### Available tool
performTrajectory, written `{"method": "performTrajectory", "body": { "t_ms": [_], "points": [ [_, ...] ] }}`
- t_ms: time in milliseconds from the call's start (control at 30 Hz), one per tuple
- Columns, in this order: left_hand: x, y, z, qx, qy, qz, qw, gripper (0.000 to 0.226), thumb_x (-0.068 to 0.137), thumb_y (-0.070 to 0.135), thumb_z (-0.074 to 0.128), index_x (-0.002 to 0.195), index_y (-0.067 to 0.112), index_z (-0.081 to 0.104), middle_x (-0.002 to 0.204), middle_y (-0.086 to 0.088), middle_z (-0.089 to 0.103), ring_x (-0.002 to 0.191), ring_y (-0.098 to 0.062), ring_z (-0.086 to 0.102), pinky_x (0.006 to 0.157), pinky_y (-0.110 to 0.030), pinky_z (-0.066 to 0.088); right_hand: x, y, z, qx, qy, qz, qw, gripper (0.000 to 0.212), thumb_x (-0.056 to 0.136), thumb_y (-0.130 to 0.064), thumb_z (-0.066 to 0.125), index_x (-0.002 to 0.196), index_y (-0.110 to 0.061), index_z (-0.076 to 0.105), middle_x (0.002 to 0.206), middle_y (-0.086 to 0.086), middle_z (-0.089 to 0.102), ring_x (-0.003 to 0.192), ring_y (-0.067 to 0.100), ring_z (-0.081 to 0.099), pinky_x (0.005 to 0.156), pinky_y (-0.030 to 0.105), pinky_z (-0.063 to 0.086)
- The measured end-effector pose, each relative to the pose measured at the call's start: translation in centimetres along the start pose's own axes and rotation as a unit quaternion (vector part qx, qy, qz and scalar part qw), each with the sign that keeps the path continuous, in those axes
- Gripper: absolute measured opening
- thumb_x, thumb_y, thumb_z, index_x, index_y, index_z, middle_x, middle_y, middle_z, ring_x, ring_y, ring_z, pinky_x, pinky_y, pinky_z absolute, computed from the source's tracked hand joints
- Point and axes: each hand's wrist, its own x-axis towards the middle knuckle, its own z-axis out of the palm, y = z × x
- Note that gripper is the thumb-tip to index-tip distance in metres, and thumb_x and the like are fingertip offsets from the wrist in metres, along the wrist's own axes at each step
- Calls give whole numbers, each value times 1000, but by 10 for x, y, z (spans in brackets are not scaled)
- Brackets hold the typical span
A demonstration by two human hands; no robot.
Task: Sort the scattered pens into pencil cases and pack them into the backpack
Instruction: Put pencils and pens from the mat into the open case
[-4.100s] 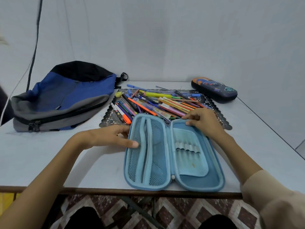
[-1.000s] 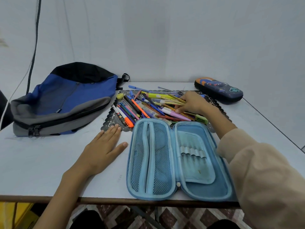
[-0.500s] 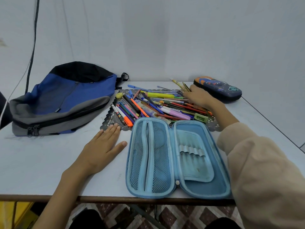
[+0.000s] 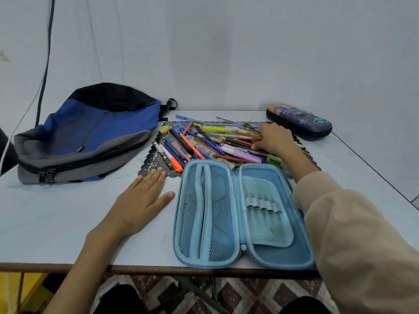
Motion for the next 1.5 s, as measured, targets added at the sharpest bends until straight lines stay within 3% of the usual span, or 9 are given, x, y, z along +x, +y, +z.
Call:
{"method": "performTrajectory", "body": {
  "t_ms": [100, 167, 300, 433, 633, 800, 1133, 1300, 1500],
  "points": [
    [0, 0, 0, 0, 1, 1, 1000, 101, 72, 79, -7, 155, 23, 1, 161, 11, -3, 142, 6, -10, 115, -19, -10, 1, 0, 2, -1, -5, 1, 1000, 27, 85, -33, 71, 90, -12, 54, 109, 13, 61, 87, 27, 53, 69, 33, 36],
    [0, 1, 0, -1, 2, 1, 1000, 101, 72, 79, -7, 155, 23, 2, 161, 10, -3, 141, 6, -10, 115, -19, -10, 5, 1, 4, -5, -22, -10, 1000, 30, 89, -33, 65, 103, -8, 59, 114, 14, 60, 98, 30, 57, 70, 32, 36],
    [0, 0, 0, -6, 4, 3, 1000, 100, 73, 80, -6, 155, 23, 2, 161, 11, -2, 142, 6, -9, 116, -20, -9, 8, 3, 4, 1, -18, -29, 999, 37, 99, -32, 48, 125, -7, 47, 128, 18, 55, 112, 34, 55, 74, 34, 35],
    [0, 0, 0, -4, 3, 1, 1000, 100, 72, 79, -7, 155, 23, 2, 161, 11, -3, 142, 6, -10, 115, -19, -9, 10, -1, 7, 0, 26, -36, 999, 37, 101, -38, 44, 119, -7, 47, 117, 20, 61, 105, 36, 57, 70, 36, 35],
    [0, 1, 0, -4, 9, 2, 1000, 100, 73, 78, -6, 156, 23, 4, 161, 11, -1, 142, 7, -9, 115, -18, -9, 9, -8, 11, 3, 35, -39, 999, 28, 90, -36, 61, 103, -11, 66, 106, 13, 66, 100, 32, 60, 70, 31, 38],
    [0, 0, 0, -2, 8, 2, 1000, 100, 73, 78, -6, 155, 23, 3, 161, 11, -1, 141, 7, -10, 115, -19, -9, 7, -15, 13, -24, 25, -40, 999, 21, 85, -29, 67, 83, -12, 56, 97, 12, 64, 94, 32, 61, 67, 31, 37],
    [0, -1, 1, -3, 6, 5, 1000, 100, 74, 79, -6, 156, 22, 4, 162, 10, -1, 141, 6, -9, 116, -20, -9, 10, -22, 12, -45, -36, -50, 997, 15, 91, -20, 59, 96, -10, 49, 109, 13, 60, 94, 29, 55, 70, 33, 37],
    [0, 0, 1, -4, 6, 3, 1000, 100, 73, 79, -6, 156, 23, 4, 162, 10, -1, 141, 7, -10, 115, -19, -10, 11, -19, 12, -54, -47, -58, 996, 16, 92, -23, 57, 95, -10, 47, 108, 13, 60, 85, 26, 50, 68, 32, 36],
    [2, -3, 3, -2, 7, 3, 1000, 99, 74, 79, -6, 156, 23, 3, 162, 11, -1, 143, 6, -9, 116, -20, -9, 15, -10, 6, -3, -74, -51, 996, 33, 95, -27, 53, 118, -4, 45, 120, 18, 56, 105, 34, 55, 84, 41, 45]
  ]
}}
